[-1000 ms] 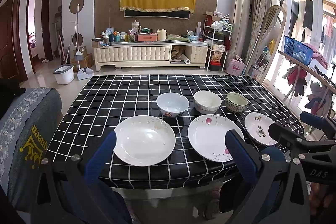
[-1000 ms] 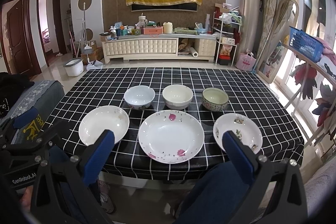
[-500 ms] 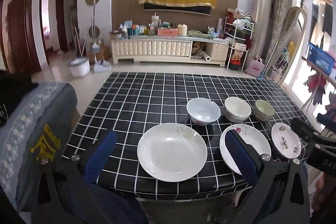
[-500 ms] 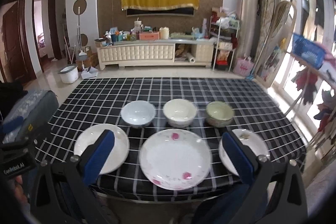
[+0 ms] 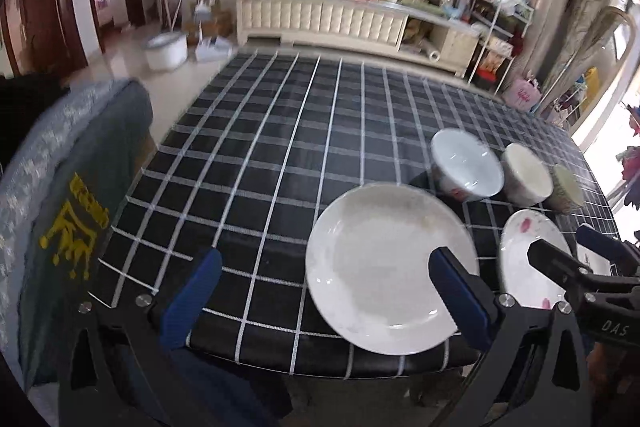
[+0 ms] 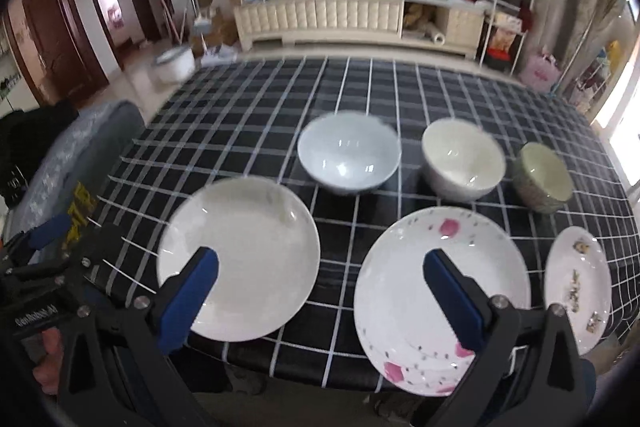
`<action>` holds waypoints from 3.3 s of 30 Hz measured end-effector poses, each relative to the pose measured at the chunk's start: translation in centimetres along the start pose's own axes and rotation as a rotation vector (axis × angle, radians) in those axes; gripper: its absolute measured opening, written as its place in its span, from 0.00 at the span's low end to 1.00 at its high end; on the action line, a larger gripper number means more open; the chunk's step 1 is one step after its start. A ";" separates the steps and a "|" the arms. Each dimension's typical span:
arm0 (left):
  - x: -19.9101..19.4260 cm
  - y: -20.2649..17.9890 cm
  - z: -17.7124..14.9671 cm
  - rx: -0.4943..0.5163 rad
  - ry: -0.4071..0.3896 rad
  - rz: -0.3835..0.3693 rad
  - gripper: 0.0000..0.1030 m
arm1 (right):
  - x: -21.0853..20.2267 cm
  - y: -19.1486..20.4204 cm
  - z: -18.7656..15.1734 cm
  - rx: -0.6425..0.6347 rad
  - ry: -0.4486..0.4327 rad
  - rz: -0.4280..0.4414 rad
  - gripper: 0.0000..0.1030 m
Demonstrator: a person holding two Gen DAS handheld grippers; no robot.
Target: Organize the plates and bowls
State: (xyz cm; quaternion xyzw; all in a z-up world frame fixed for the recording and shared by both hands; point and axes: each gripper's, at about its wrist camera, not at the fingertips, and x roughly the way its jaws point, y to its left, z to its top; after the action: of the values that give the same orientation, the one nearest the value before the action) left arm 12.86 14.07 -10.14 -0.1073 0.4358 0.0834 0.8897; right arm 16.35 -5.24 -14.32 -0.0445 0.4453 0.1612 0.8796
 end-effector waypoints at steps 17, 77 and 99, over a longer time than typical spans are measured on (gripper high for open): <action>8.9 1.6 -1.7 -0.033 0.215 0.041 0.60 | 9.4 0.2 0.1 -0.074 0.227 0.016 0.50; 1.5 -3.1 -2.6 -0.018 0.083 -0.045 0.24 | 1.8 -4.0 -2.5 0.042 0.079 -0.022 0.26; 4.0 -17.5 -3.7 0.178 0.166 -0.186 0.42 | -2.8 -17.2 -5.6 0.241 0.059 -0.146 0.72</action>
State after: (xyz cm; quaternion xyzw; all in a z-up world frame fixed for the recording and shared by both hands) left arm 16.70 -3.53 -13.51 -0.0746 0.5017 -0.0477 0.8605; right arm 16.11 -23.39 -16.58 0.0244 0.4828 0.0408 0.8745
